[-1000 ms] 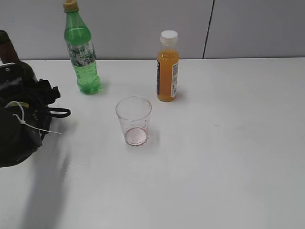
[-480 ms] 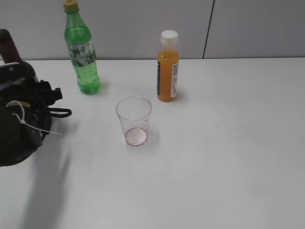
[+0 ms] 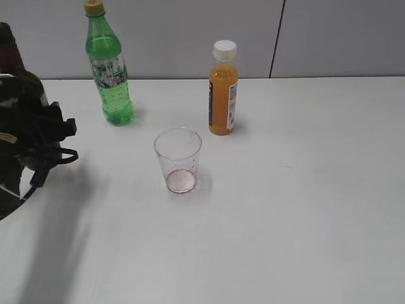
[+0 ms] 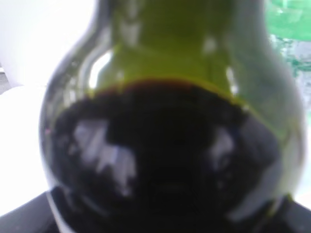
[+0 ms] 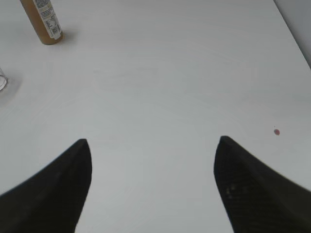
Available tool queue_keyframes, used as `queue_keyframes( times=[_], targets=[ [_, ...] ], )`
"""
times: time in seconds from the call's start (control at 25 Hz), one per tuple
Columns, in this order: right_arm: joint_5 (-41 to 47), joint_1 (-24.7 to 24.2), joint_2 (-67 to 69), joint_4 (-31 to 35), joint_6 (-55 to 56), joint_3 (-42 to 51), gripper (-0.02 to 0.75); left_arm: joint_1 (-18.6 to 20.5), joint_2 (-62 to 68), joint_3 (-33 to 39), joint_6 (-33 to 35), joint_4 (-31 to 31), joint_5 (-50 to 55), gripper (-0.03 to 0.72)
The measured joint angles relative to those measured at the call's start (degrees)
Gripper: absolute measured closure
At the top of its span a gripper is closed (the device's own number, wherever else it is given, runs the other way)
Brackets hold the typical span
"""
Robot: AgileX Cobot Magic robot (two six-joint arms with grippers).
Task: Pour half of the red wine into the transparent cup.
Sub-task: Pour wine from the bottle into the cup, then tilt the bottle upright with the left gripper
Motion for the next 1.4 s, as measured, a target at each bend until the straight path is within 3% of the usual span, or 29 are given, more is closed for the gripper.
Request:
queue_keyframes(
  times=[0.16, 0.4, 0.48, 0.6, 0.8, 1.08, 1.4],
  targets=[
    [0.0, 0.0, 0.0, 0.0, 0.0, 0.0, 0.148, -2.7, -3.3, 2.7, 6.9, -0.3, 0.0, 0.141],
    [0.0, 0.0, 0.0, 0.0, 0.0, 0.0, 0.148, -9.1, -4.3, 3.0, 24.0, -3.3, 0.0, 0.141],
    [0.0, 0.0, 0.0, 0.0, 0.0, 0.0, 0.147, -10.2, -4.3, 3.0, 26.1, -4.4, 0.0, 0.141],
    [0.0, 0.0, 0.0, 0.0, 0.1, 0.0, 0.149, -10.3, -4.3, 2.8, 29.7, -6.2, 0.0, 0.141],
    [0.0, 0.0, 0.0, 0.0, 0.1, 0.0, 0.149, -10.3, -4.3, -1.4, 41.5, -11.7, 0.5, 0.141],
    [0.0, 0.0, 0.0, 0.0, 0.0, 0.0, 0.149, -10.6, -4.3, -2.6, 51.8, -11.9, 0.5, 0.141],
    [0.0, 0.0, 0.0, 0.0, 0.0, 0.0, 0.149, -10.6, -4.3, -2.6, 58.7, -11.0, 2.2, 0.141]
  ],
)
